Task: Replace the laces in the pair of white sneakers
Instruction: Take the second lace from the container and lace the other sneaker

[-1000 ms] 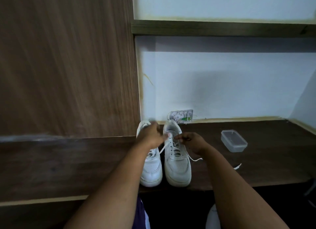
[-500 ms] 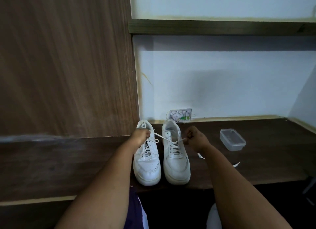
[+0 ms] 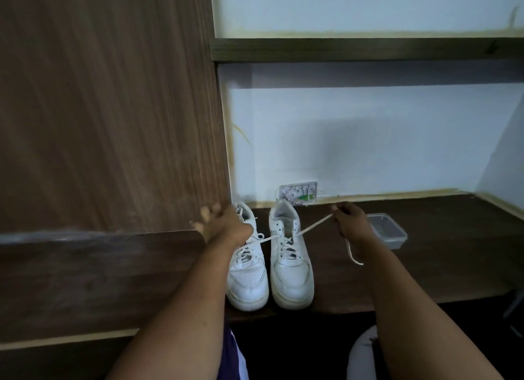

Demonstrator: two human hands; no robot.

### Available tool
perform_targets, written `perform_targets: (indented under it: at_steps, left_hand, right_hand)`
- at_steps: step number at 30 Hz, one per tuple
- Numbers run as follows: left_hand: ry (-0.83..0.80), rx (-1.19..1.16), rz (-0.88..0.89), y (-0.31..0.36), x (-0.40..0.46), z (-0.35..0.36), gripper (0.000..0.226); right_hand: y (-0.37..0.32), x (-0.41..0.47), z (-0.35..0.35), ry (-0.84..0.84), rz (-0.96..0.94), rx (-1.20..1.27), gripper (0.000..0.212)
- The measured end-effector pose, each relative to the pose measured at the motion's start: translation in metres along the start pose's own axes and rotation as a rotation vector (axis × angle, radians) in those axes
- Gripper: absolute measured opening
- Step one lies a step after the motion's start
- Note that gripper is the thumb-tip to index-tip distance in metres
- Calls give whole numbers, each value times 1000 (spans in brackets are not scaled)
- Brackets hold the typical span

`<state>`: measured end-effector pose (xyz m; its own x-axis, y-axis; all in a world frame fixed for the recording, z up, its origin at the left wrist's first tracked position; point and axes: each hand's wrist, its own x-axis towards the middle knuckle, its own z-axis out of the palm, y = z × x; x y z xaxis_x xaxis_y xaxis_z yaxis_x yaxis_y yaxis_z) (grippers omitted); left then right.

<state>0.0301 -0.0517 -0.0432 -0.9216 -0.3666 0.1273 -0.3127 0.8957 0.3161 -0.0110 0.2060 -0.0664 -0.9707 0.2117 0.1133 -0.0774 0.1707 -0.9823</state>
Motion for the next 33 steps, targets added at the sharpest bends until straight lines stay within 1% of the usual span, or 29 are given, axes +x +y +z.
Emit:
perform_targets:
  at_steps: [1,2,3,4,6,7,9,10,12,14,17,18,20,21,22,24,25,26,27,28,29,30,32,33]
  left_hand:
    - [84,-70,83,6,-1,2,36]
    - [127,-157,189,14,-2,4,35]
    - [103,-280,297,25,-5,7,37]
    - [17,-444,390,39,-10,11,40]
    - [-218,-759,476,67,-22,16,39]
    - [-282,-891,444,78,-28,16,33]
    - [-341,-1092,332,85,-29,17,14]
    - [-347,-1148,276,85,-28,14,15]
    - [-374,-1255,195,74,-21,11,26]
    - [-377,-1329,141,59,-15,8,32]
    - [-389,-1415,0,40,-5,11,30]
    - [-393,-1395,-17,37,-4,13,30]
    - [-394,-1279,-10,36,-4,12,28]
    - [-418,-1213,7,36,-5,12,27]
    - [-476,-1142,27,37,-7,10,23]
    - [-647,-990,41,38,-14,8,15]
    - [-684,-898,60,38,-16,9,13]
    - [-634,-799,113,38,-15,13,12]
    - [-512,-744,174,40,-13,15,12]
    - [-384,-780,217,43,-12,15,14]
    - [-305,-904,248,46,-13,12,18]
    - [-290,-1095,260,50,-14,9,21]
    - [-402,-1455,265,60,-19,2,18]
    - [-464,-1563,261,63,-23,-2,15]
  right_hand:
    - [-7,-4,2,0,2,111,17]
    - [-15,-10,6,-24,10,225,17]
    - [-24,-18,12,-70,16,329,16]
    - [-33,-25,19,-124,3,386,14]
    - [-50,-41,30,-232,-85,326,10]
    - [-56,-45,33,-261,-128,288,8]
    - [-60,-45,32,-243,-127,303,7]
    - [-58,-42,27,-211,-103,330,8]
    - [-51,-34,13,-147,-31,424,10]
    - [-40,-23,-6,-75,64,591,11]
    - [-29,-13,-33,-14,188,889,12]
    - [-26,-11,-38,-13,194,969,12]
    - [-25,-9,-43,-24,158,1065,13]
    - [-26,-8,-42,-39,125,1093,14]
    - [-27,-8,-40,-45,93,1110,14]
    - [-34,-9,-36,-32,33,1076,16]
    - [-39,-11,-33,-27,-10,1001,15]
    - [-44,-16,-29,-23,-56,878,13]
    - [-48,-21,-23,-26,-101,723,12]
    - [-53,-27,-16,-43,-138,570,11]
    - [-56,-32,-6,-80,-153,454,11]
    - [-61,-38,4,-153,-161,382,11]
    - [-63,-45,25,-298,-176,299,11]
    - [-61,-45,33,-319,-206,239,10]
